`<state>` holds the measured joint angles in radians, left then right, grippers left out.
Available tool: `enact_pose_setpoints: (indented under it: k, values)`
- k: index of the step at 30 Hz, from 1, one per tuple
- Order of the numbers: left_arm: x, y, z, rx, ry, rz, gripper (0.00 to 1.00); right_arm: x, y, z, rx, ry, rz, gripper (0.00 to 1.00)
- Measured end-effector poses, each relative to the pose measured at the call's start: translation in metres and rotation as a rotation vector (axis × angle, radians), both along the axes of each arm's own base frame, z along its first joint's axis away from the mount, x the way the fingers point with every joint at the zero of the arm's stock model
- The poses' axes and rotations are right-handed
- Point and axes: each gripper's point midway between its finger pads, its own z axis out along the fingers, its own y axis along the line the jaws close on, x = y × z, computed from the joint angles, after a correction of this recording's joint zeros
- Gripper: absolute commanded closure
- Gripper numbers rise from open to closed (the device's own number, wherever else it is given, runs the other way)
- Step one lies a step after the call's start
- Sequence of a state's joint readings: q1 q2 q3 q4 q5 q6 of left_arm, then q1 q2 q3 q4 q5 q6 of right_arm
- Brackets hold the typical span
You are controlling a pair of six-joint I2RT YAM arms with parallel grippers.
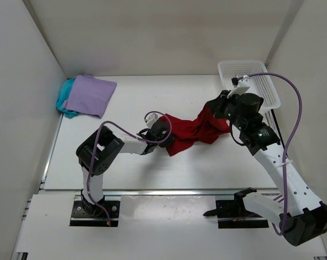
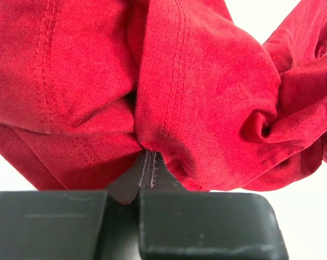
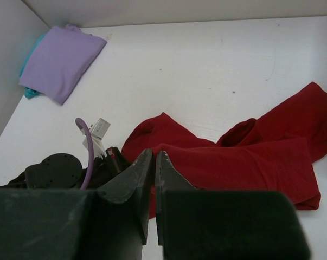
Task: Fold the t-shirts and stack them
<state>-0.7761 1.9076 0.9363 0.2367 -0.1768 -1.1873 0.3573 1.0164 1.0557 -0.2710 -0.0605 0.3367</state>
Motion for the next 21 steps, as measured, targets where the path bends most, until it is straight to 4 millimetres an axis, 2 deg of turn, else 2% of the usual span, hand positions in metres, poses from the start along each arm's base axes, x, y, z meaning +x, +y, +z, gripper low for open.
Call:
enact_pose_setpoints:
  k: [6,10,13,17,19,21]
  values:
    - [0.002,0.004,0.001,0.010,0.007,-0.007,1.00,-0.001,-0.002,0.003,0.004,-0.008,-0.006,1.00]
    - [0.005,0.016,0.018,-0.001,0.004,-0.023,1.00,0.001,-0.007,0.004,0.003,-0.012,-0.024,1.00]
    - [0.008,0.030,0.055,-0.036,-0.053,-0.024,1.00,-0.001,-0.012,0.004,-0.002,-0.010,-0.044,1.00]
    - [0.007,0.055,0.118,-0.094,-0.179,-0.024,1.00,-0.006,-0.023,0.003,-0.021,0.002,-0.085,1.00]
    - [0.006,0.076,0.149,-0.117,-0.244,-0.009,1.00,-0.009,-0.031,0.008,-0.043,0.005,-0.117,1.00]
    - [0.011,0.107,0.181,-0.122,-0.313,0.031,1.00,-0.014,-0.041,0.022,-0.075,-0.008,-0.164,1.00]
